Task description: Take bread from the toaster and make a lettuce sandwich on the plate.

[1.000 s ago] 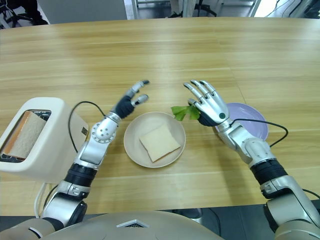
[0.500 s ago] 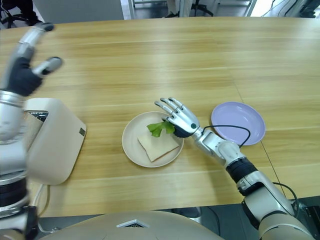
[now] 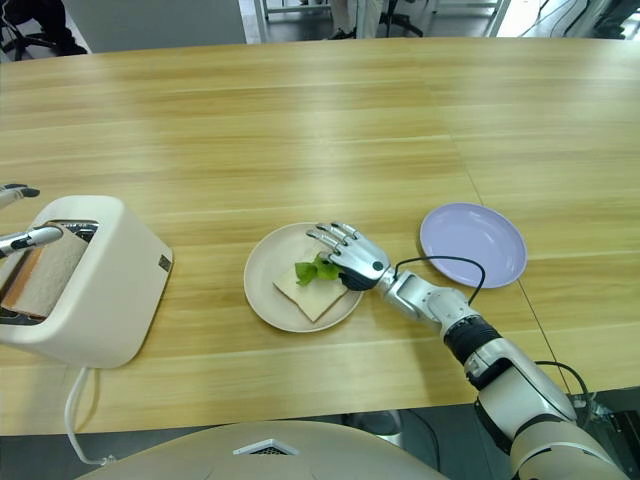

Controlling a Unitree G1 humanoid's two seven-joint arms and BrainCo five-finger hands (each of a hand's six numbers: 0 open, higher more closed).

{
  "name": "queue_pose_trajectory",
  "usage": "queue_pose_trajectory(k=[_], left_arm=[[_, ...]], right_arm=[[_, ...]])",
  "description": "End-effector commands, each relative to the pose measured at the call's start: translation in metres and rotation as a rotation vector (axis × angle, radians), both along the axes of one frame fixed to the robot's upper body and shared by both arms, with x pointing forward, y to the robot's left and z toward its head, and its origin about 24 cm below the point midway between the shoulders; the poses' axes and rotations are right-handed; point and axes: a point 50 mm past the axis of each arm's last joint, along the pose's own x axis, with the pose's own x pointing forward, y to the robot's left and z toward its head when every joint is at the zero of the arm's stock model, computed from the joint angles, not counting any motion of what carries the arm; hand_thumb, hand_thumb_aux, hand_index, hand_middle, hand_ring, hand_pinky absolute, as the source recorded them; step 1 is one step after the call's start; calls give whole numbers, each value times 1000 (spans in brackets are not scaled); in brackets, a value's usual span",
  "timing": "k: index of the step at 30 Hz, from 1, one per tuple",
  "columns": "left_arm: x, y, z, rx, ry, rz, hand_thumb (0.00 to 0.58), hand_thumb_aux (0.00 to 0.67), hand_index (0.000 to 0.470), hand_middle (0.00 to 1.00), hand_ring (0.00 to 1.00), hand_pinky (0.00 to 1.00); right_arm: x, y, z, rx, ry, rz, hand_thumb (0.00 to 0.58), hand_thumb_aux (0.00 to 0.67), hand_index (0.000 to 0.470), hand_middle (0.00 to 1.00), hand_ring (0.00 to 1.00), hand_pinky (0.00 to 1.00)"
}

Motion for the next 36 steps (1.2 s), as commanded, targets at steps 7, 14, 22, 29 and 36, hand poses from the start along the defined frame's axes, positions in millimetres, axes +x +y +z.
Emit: queue_pose_trajectory(k=[7, 14, 22, 29, 36], left_arm=[[-6, 14, -24, 72, 174, 71, 0, 0, 0, 0, 0, 0], [-6, 14, -31, 62, 202, 76, 168, 105, 72, 0, 0, 0], [-3, 8, -36, 20, 209, 35, 580, 670, 460, 0, 0, 0], [1, 5, -28, -9, 143, -2, 580, 670, 460, 173, 173, 173], [7, 2, -14, -28, 40, -36, 580, 670, 460, 1000, 1000, 1000]], right_arm=[[0, 6, 14, 6, -52, 38, 512, 441, 303, 0, 0, 0], [0, 8, 29, 33, -107, 50, 0, 0, 0, 0, 0, 0], [0, 11, 46, 48, -163, 57, 0, 0, 0, 0, 0, 0], [-3, 8, 45, -4, -109, 75, 0, 0, 0, 0, 0, 0], [-4, 1, 70, 63, -177, 69, 0, 0, 0, 0, 0, 0]])
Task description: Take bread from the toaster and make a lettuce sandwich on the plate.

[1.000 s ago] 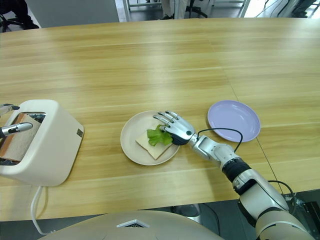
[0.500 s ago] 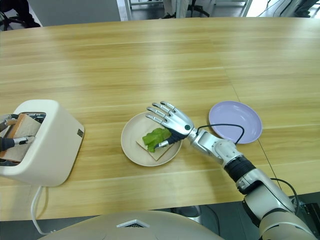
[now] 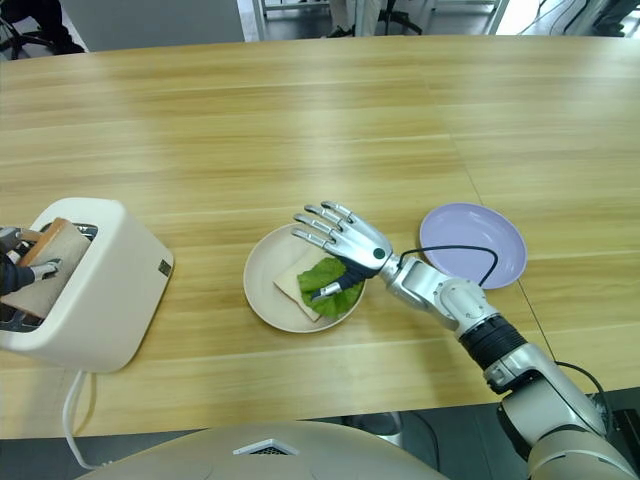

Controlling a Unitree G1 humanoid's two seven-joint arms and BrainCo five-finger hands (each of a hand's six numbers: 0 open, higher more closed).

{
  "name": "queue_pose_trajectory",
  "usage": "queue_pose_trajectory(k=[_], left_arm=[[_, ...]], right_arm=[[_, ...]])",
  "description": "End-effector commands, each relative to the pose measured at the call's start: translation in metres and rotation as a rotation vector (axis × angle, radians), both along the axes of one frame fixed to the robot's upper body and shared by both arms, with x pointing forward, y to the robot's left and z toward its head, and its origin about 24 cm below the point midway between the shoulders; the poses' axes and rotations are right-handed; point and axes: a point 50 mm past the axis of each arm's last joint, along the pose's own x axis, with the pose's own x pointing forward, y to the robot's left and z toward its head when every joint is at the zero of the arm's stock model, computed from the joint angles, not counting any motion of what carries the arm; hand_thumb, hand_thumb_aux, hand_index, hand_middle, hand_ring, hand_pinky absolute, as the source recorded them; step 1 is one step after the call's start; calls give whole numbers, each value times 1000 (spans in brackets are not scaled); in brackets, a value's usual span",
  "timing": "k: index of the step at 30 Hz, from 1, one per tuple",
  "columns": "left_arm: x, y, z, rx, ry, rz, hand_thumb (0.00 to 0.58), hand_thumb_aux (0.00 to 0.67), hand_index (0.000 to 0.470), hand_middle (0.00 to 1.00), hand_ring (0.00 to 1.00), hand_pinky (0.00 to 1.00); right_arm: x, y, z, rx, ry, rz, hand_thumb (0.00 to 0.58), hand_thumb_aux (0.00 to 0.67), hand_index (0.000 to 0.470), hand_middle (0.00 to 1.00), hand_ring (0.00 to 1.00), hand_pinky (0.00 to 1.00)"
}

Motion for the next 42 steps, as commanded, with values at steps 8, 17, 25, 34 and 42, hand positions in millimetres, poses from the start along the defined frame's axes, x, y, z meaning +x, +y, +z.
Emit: queue_pose_trajectory(k=[8, 17, 25, 34, 42], left_arm=[[10, -10, 35, -50, -257, -56, 580, 670, 460, 1000, 1000, 1000], [18, -15, 74, -72, -543, -77, 580, 670, 460, 1000, 1000, 1000], [29, -34, 111, -88, -794, -180, 580, 670, 460, 1000, 1000, 1000], [81, -92, 88, -815, -802, -433, 580, 670, 460, 1000, 1000, 1000], [121, -155, 5, -1264, -362, -445, 580, 670, 460, 1000, 1000, 1000]], right_arm=[[2, -13, 17, 50, -55, -40, 0, 0, 0, 0, 0, 0], [3, -15, 30, 119, -135, -60, 0, 0, 0, 0, 0, 0], [2, -31, 50, 186, -263, -119, 0, 0, 0, 0, 0, 0], [-4, -73, 88, 276, -507, -267, 0, 0, 0, 0, 0, 0], [-15, -89, 109, 339, -625, -327, 0, 0, 0, 0, 0, 0]])
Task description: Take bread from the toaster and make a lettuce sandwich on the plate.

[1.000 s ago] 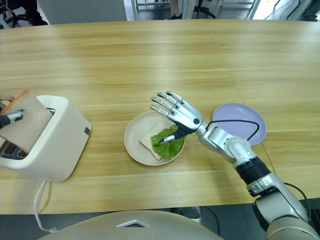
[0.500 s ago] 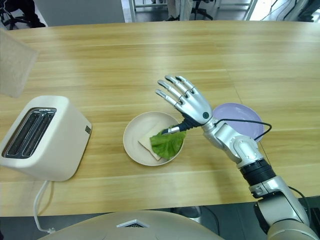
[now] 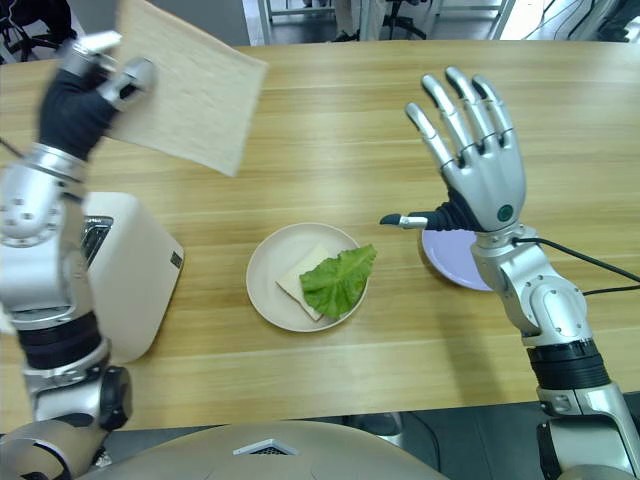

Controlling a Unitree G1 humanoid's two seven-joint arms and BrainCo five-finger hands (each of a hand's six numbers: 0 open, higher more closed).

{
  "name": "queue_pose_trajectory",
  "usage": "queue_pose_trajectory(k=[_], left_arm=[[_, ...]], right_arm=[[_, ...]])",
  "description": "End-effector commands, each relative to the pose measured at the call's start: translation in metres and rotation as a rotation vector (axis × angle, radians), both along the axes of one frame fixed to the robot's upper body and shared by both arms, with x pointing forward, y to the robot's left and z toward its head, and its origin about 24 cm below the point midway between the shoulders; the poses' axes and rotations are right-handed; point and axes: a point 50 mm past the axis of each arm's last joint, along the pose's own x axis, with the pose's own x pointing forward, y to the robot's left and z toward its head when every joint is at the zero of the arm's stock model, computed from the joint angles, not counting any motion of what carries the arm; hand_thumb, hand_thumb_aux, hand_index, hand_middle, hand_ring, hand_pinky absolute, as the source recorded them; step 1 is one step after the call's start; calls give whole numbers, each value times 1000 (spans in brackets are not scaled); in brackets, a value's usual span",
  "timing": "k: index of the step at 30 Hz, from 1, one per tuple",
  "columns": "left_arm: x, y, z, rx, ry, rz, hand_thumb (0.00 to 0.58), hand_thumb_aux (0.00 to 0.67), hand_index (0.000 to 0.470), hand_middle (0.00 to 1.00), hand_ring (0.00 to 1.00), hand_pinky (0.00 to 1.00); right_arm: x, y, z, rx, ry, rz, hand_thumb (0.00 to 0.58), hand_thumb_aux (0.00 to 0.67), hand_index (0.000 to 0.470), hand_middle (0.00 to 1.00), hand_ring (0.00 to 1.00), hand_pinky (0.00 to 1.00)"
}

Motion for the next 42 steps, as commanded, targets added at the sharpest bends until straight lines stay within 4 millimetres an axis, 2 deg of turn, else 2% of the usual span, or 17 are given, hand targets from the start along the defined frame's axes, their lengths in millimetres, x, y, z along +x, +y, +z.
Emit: queue_pose_trajectory(k=[1, 7, 12, 24, 37, 38, 39, 40, 41, 42], left_arm=[[12, -26, -47, -66, 216, -120, 580, 670, 460, 1000, 1000, 1000], [10, -59, -117, 11, 458, -244, 580, 670, 460, 1000, 1000, 1000], [8, -73, -151, 18, 566, -298, 580, 670, 460, 1000, 1000, 1000], [4, -92, -191, 0, 697, -343, 580, 670, 460, 1000, 1000, 1000], [0, -87, -212, 219, 736, -331, 580, 670, 460, 1000, 1000, 1000], [0, -87, -213, 236, 731, -327, 580, 670, 460, 953, 953, 953], [0, -87, -213, 260, 722, -319, 580, 670, 460, 953, 953, 953], [0, -87, -214, 282, 713, -315, 371, 268, 184, 0, 0, 0], [0, -87, -213, 306, 702, -311, 14, 8, 5, 0, 0, 0], [0, -87, -213, 328, 688, -305, 14, 8, 5, 0, 0, 0]], right_arm=[[-3, 2, 6, 9, -20, 11, 0, 0, 0, 0, 0, 0], [0, 5, 1, 1, 3, 9, 0, 0, 0, 0, 0, 0], [5, 8, -10, -9, 41, 7, 0, 0, 0, 0, 0, 0], [6, 7, -14, 4, 58, 12, 0, 0, 0, 0, 0, 0], [5, 8, -16, 24, 71, 24, 0, 0, 0, 0, 0, 0], [5, 9, -17, 25, 73, 26, 0, 0, 0, 0, 0, 0], [6, 9, -17, 26, 77, 27, 0, 0, 0, 0, 0, 0], [6, 9, -18, 26, 81, 28, 0, 0, 0, 0, 0, 0], [6, 9, -18, 26, 84, 28, 0, 0, 0, 0, 0, 0], [6, 9, -18, 27, 86, 27, 0, 0, 0, 0, 0, 0]])
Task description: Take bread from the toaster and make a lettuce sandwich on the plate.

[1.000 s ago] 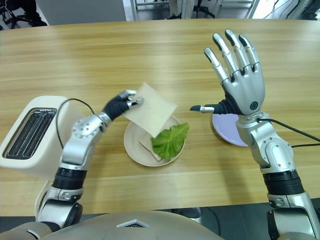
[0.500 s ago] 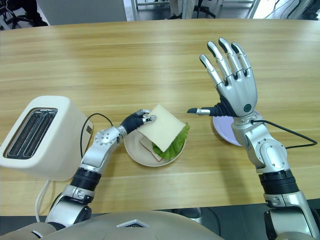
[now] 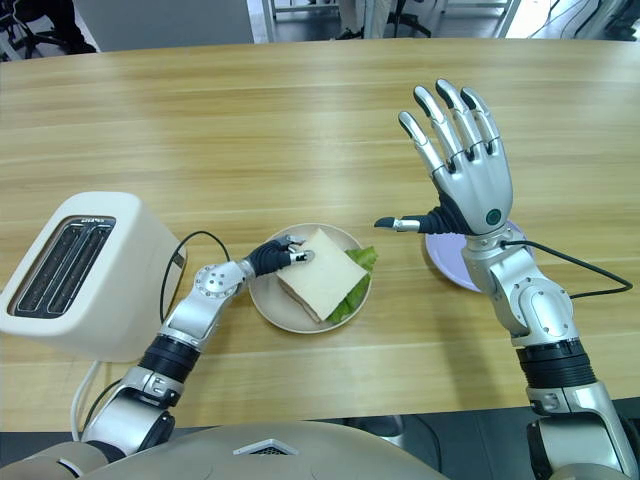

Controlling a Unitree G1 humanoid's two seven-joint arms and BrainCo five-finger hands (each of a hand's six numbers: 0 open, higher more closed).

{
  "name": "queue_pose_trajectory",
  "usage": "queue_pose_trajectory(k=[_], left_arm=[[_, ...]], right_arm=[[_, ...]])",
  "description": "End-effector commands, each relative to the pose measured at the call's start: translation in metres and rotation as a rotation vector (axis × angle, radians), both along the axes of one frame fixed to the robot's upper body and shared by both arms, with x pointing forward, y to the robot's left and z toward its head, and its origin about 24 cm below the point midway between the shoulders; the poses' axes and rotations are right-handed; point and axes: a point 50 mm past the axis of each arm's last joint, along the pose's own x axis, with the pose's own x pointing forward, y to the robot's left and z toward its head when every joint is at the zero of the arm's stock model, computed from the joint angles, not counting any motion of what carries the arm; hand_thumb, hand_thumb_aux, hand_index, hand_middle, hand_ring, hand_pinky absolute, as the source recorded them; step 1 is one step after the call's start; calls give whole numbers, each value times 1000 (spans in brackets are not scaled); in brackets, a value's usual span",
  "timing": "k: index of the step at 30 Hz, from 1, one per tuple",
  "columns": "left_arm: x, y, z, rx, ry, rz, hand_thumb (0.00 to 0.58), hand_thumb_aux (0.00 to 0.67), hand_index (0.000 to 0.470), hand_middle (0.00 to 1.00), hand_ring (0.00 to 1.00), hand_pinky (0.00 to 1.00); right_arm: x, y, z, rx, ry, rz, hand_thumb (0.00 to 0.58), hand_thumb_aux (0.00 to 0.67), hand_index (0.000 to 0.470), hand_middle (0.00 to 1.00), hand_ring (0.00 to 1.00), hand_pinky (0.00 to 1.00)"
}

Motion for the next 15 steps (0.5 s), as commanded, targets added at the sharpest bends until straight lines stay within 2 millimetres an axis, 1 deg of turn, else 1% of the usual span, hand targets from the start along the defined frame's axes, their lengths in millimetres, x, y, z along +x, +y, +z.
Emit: queue_pose_trajectory(k=[1, 3, 7, 11, 14, 15], left_arm=[[-2, -1, -3, 91, -43, -21, 0, 0, 0, 0, 0, 0], [-2, -1, 2, 118, -90, -21, 0, 0, 0, 0, 0, 0], [-1, -3, 20, 138, -201, 0, 0, 0, 0, 0, 0, 0], [4, 2, 47, 135, -334, 62, 0, 0, 0, 0, 0, 0], [6, 10, 64, 153, -423, 117, 0, 0, 0, 0, 0, 0], [7, 15, 76, 149, -477, 145, 0, 0, 0, 0, 0, 0]], right_arm=[[1, 1, -1, 12, 19, 10, 0, 0, 0, 0, 0, 0], [2, 0, -1, 13, 23, 9, 0, 0, 0, 0, 0, 0], [2, -1, -2, 14, 30, 7, 0, 0, 0, 0, 0, 0], [2, -1, -3, 16, 39, 6, 0, 0, 0, 0, 0, 0], [3, -1, -4, 16, 56, 13, 0, 0, 0, 0, 0, 0], [3, 0, -6, 21, 102, 33, 0, 0, 0, 0, 0, 0]])
